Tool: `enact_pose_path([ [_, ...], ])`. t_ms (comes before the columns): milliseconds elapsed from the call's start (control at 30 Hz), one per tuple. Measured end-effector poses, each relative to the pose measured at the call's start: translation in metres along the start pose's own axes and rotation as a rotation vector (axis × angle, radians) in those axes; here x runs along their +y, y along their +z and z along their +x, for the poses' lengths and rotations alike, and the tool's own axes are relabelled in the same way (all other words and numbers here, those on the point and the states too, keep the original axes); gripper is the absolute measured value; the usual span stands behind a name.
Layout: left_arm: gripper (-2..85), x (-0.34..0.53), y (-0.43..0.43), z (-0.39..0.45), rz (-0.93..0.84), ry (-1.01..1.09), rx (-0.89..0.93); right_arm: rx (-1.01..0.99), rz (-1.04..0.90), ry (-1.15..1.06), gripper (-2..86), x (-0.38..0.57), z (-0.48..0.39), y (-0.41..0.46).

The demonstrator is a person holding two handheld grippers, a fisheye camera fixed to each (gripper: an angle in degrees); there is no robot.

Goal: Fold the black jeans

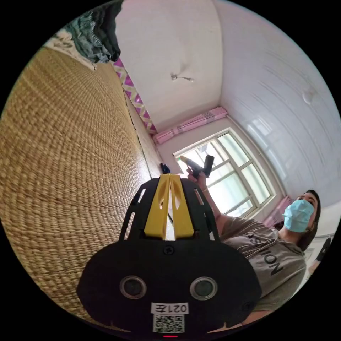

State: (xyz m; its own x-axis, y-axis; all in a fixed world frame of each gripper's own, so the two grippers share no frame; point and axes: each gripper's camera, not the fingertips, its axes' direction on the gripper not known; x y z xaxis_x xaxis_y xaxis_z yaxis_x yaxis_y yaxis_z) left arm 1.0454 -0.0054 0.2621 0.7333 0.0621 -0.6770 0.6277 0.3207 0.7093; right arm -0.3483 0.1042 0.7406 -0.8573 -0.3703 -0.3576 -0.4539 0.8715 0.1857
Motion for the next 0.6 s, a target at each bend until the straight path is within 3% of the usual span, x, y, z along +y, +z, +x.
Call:
enact_pose_path([
  [167, -0.9, 0.013, -0.017, -0.008, 0.037, -0.008, 0.246, 0.171, -0.024, -0.385, -0.6, -0.142, -0.149, 0.063],
  [367, -0.9, 0.02, -0.023, -0.002, 0.053, -0.02, 0.224, 0.149, 0.052, -0.565, 4.8, -0.298, -0.272, 0.134],
  [500, -0.9, 0.023, -0.025, 0.001, 0.051, -0.022, 0.227, 0.226, 0.008, -0.693, 13.7, -0.368, -0.346, 0.198],
  [600, -0.9, 0.024, -0.025, 0.003, 0.046, -0.021, 0.236, 0.349, -0.041, -0.785, 15.7, -0.398, -0.388, 0.244],
])
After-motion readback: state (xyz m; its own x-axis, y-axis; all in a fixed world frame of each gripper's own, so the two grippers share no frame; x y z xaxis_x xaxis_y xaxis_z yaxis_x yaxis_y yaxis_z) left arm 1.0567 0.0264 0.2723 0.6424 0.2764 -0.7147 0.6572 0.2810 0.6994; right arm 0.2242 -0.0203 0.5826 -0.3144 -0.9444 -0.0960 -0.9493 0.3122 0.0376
